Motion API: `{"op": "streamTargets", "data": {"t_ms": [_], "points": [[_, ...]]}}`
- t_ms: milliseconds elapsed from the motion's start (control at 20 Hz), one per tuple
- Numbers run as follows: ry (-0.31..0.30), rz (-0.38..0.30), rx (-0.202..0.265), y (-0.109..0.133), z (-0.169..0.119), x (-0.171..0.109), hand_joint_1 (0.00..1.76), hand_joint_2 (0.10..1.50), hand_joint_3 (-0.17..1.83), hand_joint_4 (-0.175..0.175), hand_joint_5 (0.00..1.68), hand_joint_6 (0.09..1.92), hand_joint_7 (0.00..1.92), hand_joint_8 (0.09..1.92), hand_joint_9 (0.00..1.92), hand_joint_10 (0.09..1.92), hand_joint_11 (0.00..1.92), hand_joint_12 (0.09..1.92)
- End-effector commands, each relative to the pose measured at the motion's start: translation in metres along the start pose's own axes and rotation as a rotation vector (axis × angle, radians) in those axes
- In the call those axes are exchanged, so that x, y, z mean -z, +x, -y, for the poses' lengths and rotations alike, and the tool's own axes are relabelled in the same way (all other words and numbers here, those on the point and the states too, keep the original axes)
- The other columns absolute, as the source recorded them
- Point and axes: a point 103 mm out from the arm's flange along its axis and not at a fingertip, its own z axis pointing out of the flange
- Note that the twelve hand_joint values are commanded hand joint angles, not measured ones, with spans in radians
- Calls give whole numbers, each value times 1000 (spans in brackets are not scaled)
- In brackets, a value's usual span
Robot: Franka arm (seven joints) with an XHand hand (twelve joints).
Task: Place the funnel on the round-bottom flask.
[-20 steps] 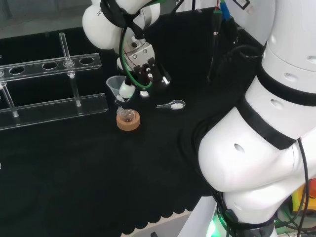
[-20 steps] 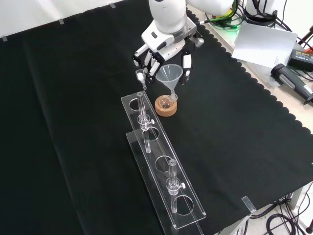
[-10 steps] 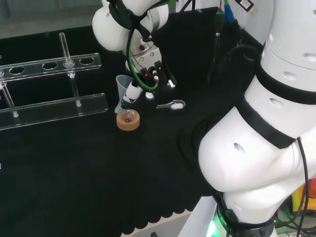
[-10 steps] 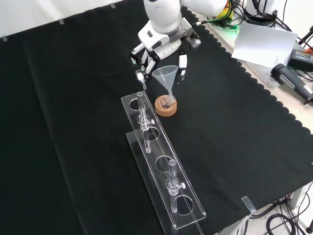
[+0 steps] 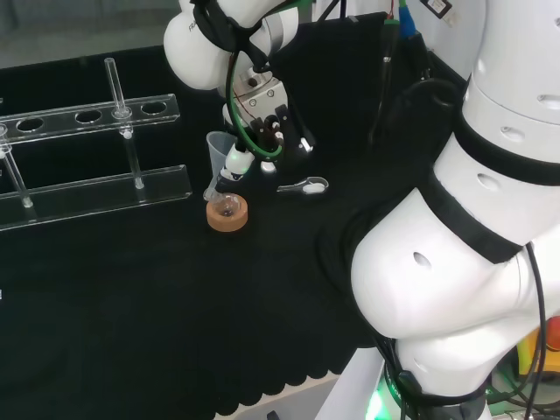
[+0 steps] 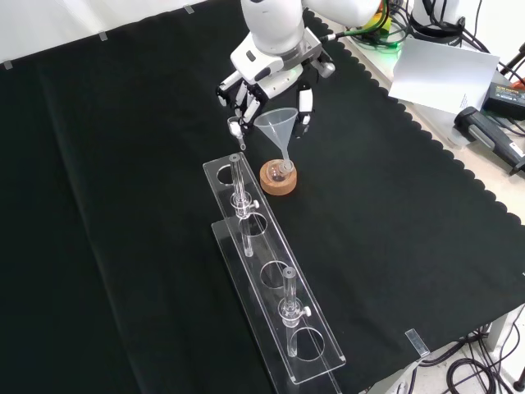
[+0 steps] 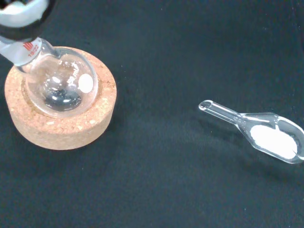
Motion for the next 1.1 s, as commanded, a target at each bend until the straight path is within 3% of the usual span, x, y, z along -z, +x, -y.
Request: {"op": "streamTargets", "data": {"t_ms": [50, 350, 550, 1100], "points": [[-15, 29, 18, -40, -11, -3, 837, 572, 565, 102, 909, 530, 1291, 150, 875, 295, 0, 1298], [-38, 72, 58, -45, -14, 3, 838, 571, 569, 103, 910, 530, 1291, 150, 875, 294, 0, 1298], [-45, 91, 48, -37, -15, 8, 839, 570, 571, 103, 910, 530, 1292, 149, 875, 293, 0, 1298], [-40, 64, 80, -35, -20, 5, 839, 568, 577, 104, 912, 530, 1292, 149, 876, 291, 0, 1299]]}}
